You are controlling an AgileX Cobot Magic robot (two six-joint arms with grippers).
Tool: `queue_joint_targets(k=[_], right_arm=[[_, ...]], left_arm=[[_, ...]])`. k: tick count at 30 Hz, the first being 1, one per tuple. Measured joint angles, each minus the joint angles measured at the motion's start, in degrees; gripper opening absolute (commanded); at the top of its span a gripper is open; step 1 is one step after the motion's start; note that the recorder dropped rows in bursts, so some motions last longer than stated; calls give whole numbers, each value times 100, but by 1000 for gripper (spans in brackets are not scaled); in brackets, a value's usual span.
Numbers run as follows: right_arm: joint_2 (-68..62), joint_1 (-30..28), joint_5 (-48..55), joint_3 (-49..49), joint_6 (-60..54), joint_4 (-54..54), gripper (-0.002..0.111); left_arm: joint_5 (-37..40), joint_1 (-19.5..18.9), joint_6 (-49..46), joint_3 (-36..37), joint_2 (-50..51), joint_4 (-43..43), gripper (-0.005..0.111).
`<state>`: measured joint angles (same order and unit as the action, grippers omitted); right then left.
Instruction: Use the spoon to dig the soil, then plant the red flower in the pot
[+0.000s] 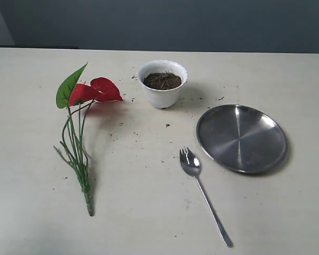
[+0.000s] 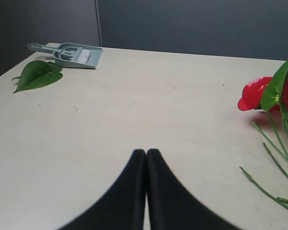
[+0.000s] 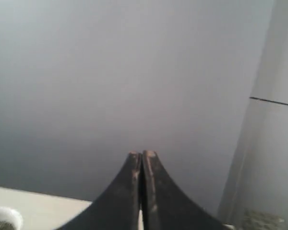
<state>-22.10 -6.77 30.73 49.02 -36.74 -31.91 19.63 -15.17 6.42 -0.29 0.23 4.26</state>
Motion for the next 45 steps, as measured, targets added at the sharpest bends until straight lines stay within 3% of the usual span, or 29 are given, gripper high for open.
queue_joint_targets(k=[5, 17, 31, 45], right_arm=[[-1563, 67, 880, 809, -799, -872, -1], [-3574, 1602, 2037, 1275, -936, -799, -1], [-4966, 3227, 2031, 1275, 978, 1336, -1], [-6685, 4290, 2512, 1279, 2466, 2031, -1]], left_arm=[[0, 0, 0, 0, 0, 0, 0], [0, 0, 0, 0, 0, 0, 0], [0, 0, 0, 0, 0, 0, 0], [0, 0, 0, 0, 0, 0, 0]])
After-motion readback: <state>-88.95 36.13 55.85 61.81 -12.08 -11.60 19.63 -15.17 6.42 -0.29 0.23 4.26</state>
